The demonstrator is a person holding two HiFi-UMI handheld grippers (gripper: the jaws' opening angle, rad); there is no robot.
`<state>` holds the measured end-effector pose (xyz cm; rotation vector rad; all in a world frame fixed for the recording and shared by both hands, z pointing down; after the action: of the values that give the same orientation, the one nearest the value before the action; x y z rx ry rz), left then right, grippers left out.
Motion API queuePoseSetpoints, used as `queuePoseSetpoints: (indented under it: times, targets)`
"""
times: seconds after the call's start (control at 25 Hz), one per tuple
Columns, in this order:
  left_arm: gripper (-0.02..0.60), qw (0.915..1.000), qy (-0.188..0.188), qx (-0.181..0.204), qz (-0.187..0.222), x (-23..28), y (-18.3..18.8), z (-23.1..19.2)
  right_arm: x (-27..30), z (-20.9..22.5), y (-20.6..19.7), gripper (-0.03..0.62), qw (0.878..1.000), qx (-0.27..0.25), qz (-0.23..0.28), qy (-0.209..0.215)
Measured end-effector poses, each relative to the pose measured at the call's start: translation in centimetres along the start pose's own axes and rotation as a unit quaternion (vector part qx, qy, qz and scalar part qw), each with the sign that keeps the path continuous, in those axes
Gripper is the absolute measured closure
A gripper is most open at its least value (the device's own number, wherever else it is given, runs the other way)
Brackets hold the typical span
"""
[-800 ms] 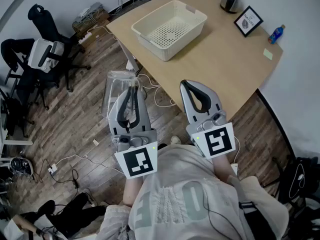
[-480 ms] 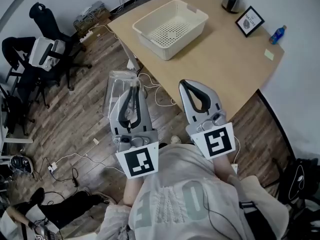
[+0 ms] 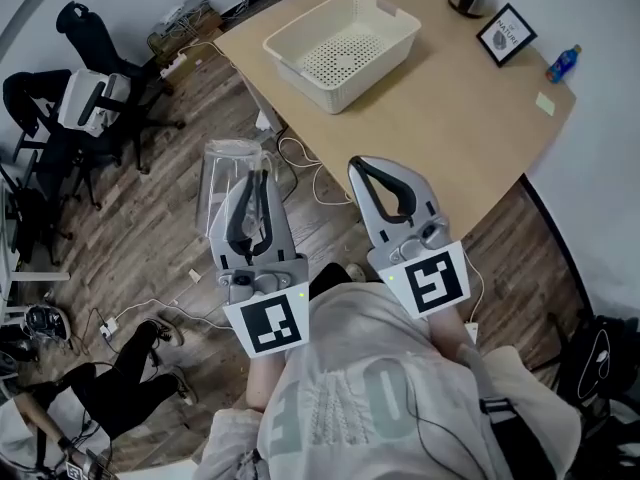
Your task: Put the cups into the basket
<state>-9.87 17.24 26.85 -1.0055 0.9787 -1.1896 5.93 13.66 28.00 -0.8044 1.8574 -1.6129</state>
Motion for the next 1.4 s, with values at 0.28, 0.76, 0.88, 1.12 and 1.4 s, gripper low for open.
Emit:
queuePoseSetpoints:
  times: [0.28,0.76,0.88,1.12,1.4]
  targets:
    - [0.535,0.9993,0.024,0.005,-0.029,0.3,-1.6,-1.5,2.4,0.0,-1.7,0.595,0.999,0.021,-0.028,0.023]
    - [0.535,0.9989,0.024,-0.039,-0.014,9.0,-3.9,-7.3,10.4,3.1,-2.1,0.595,0.999,0.01,-0.047,-0.007]
    - [0.535,0.9994,0.004,-0.032,-0.013,12.4,-4.6,-8.3,13.1,4.3,-2.2,0.595,0.999,0.01,-0.046,-0.023]
    - [0.535,0.9991,-0.036,-0.025,0.0,18.6,-4.9,-11.2,18.7,6.3,-1.9,0.595,0.997,0.004,-0.06,-0.051]
    - [0.535,0.9967,-0.074,-0.034,0.0,23.8,-5.8,-16.1,24.8,7.6,-0.4,0.595,0.995,0.038,-0.043,-0.078]
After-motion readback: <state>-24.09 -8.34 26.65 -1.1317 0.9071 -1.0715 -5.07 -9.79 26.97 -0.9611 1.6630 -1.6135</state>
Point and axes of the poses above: the fingertips, and each gripper's own axes: x forward along the fingers, z to its right, y out of its top, the point moved 7 cm from there along -x, backward along the fingers, and after that the axes turned 5 degrees about -z, right-handed, at the moved point
